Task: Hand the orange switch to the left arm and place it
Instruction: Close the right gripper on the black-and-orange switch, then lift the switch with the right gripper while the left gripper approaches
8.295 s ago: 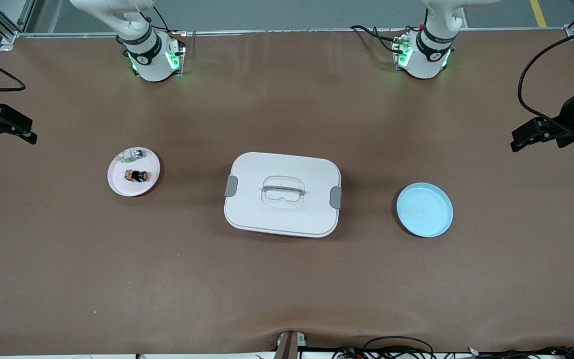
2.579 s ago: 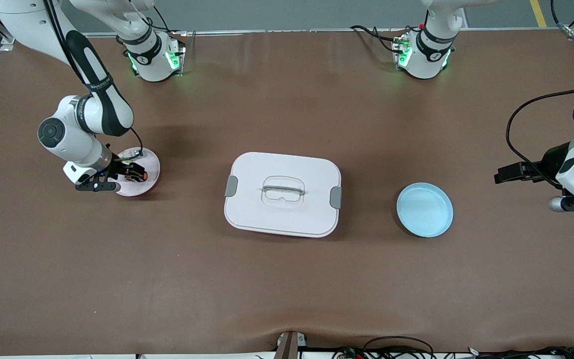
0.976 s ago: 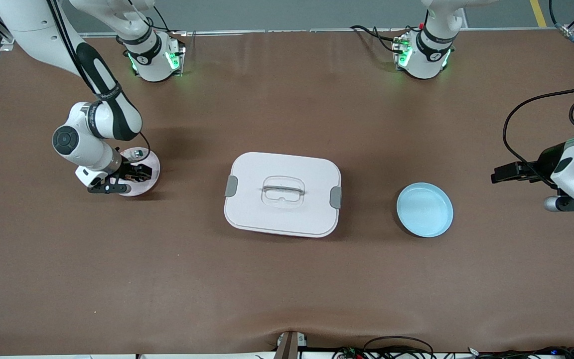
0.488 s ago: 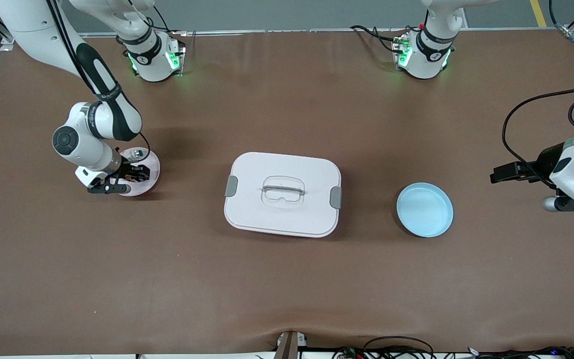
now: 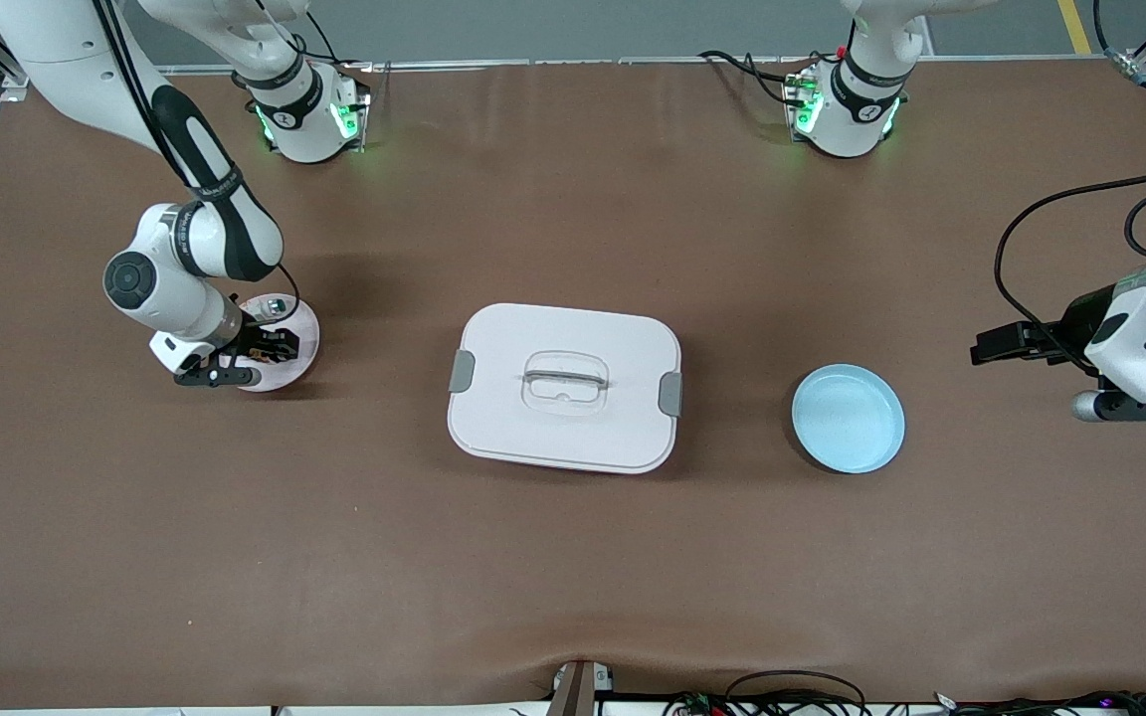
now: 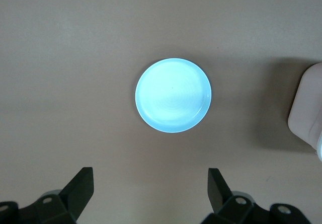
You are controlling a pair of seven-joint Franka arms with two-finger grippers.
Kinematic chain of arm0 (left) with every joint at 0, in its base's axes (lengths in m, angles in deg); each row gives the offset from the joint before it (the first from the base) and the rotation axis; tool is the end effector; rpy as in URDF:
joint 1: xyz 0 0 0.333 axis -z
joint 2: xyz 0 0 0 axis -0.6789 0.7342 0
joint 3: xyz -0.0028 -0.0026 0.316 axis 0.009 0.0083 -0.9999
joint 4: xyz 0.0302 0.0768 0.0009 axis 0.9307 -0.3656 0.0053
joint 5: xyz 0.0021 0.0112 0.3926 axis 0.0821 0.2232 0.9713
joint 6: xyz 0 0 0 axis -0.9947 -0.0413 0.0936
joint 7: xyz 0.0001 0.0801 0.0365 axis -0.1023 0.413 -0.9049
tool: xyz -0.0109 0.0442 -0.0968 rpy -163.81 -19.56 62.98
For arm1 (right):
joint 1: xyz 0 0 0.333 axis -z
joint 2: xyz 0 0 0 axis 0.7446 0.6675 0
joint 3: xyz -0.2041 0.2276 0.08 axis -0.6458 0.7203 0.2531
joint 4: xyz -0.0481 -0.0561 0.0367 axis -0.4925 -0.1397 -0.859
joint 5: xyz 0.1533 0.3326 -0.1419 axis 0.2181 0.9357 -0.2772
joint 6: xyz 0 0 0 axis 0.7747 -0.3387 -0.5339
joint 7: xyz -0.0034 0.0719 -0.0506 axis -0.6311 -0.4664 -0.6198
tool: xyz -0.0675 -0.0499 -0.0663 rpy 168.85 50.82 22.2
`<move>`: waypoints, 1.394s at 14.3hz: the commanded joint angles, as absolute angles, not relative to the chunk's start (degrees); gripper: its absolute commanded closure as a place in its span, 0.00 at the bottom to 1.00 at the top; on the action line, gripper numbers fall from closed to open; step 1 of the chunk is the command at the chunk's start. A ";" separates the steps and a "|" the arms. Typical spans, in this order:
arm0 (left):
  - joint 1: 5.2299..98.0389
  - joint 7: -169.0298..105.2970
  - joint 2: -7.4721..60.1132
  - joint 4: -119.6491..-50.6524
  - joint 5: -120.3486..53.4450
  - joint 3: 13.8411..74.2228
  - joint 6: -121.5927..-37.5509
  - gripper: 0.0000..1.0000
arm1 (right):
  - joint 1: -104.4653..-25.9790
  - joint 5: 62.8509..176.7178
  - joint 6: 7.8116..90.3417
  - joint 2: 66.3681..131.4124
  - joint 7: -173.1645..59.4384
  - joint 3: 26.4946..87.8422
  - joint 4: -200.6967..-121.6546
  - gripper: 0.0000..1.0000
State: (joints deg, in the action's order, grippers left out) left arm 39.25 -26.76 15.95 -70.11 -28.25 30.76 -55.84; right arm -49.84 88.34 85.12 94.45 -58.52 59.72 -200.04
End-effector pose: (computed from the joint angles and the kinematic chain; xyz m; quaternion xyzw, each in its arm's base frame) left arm 0.6301 -0.0166 0.5170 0.9974 0.0036 -0.0579 0.0429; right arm 0.4864 -0.0138 0.1699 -0.9988 -0.0060 0.0449 0.0158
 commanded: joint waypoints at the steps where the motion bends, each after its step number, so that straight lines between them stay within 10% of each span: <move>1: 39.42 -27.09 15.73 -70.08 -29.12 30.72 -56.01 0.00 | -50.41 89.35 80.87 91.96 -58.69 59.89 -199.79 0.90; 12: 38.81 -26.73 15.64 -70.78 -29.21 30.89 -55.84 0.00 | -55.41 91.36 61.01 82.37 -47.80 60.51 -195.76 0.90; 20: 39.16 -26.73 14.58 -70.78 -29.21 30.89 -55.40 0.00 | -60.60 100.16 36.92 82.19 -33.67 60.51 -178.98 0.90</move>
